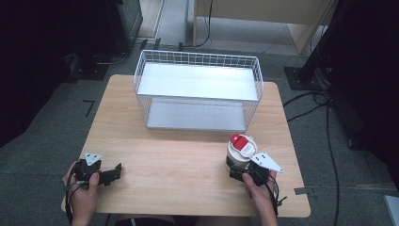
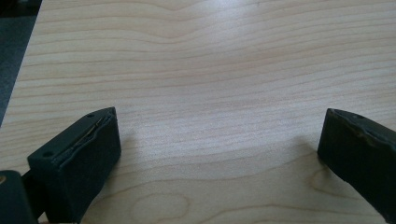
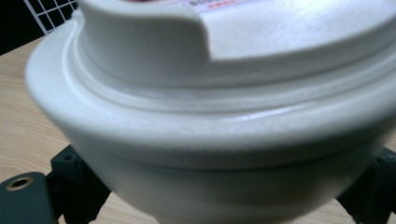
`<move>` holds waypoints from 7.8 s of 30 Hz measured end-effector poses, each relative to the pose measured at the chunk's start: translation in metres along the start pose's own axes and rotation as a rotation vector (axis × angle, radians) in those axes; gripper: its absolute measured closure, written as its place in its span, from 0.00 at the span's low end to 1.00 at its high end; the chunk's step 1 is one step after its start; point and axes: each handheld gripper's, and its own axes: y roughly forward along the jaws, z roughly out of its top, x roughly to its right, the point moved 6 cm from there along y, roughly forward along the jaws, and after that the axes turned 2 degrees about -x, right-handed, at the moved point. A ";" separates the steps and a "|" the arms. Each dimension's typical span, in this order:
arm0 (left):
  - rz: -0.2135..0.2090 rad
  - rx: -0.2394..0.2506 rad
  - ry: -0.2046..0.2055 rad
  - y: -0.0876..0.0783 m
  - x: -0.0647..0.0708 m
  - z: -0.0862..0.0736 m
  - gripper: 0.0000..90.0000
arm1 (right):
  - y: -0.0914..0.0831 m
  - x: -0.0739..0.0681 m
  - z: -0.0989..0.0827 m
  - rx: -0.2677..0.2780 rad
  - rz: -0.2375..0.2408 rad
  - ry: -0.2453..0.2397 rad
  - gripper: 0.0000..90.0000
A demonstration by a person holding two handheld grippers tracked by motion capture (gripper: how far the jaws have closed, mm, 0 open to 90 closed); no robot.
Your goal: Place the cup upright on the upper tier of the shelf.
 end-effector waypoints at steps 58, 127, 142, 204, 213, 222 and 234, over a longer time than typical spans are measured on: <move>0.000 -0.001 0.001 0.000 0.000 0.000 0.00 | -0.021 -0.030 0.081 0.281 -0.049 -0.027 0.13; -0.001 0.001 -0.001 0.000 0.000 0.000 0.00 | 0.108 -0.071 0.275 0.358 -0.070 -0.088 0.13; -0.001 0.000 -0.002 0.000 0.000 0.000 0.00 | 0.135 -0.071 0.280 0.323 -0.090 -0.083 0.13; 0.001 0.000 0.001 0.000 0.000 0.000 0.00 | 0.042 -0.018 0.160 0.327 -0.022 -0.133 0.08; 0.001 -0.001 0.000 0.000 0.000 0.000 0.00 | 0.022 0.002 0.126 0.310 -0.047 -0.118 0.08; 0.001 -0.002 0.001 0.000 0.000 0.000 0.00 | 0.009 0.016 0.101 0.285 -0.069 -0.117 0.08; 0.000 0.000 -0.001 0.000 0.000 0.000 0.00 | -0.003 0.039 0.066 0.240 -0.123 -0.087 0.08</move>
